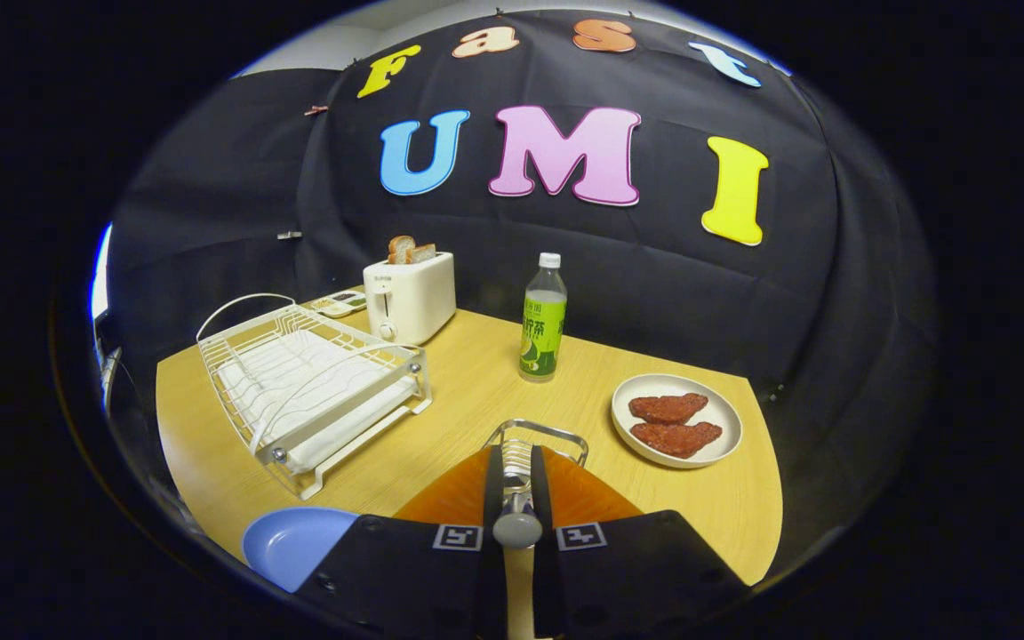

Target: Take the plate from the dish rack, then take the spoon from the basket and place it into the plate.

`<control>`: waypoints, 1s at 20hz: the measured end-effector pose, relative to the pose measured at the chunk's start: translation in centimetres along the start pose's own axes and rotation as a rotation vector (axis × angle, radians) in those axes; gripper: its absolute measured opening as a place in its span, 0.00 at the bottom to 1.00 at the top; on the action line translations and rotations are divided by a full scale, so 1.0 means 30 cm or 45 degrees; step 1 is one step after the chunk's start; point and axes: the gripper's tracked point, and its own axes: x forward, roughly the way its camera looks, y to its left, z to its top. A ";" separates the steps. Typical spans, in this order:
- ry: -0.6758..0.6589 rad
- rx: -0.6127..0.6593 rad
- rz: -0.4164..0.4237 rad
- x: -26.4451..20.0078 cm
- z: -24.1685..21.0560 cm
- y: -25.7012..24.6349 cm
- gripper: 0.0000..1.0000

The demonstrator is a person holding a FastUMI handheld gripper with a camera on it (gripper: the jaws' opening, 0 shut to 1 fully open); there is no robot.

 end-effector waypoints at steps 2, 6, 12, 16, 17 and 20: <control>-0.004 0.022 0.002 -0.030 0.039 -0.008 0.15; -0.058 0.035 0.027 -0.101 0.152 -0.013 0.15; -0.127 0.075 0.172 -0.245 0.278 0.089 0.15; -0.081 0.052 0.261 -0.297 0.214 0.175 0.15; -0.066 0.052 0.280 -0.305 0.192 0.196 0.15; -0.022 0.071 0.365 -0.327 0.122 0.281 0.15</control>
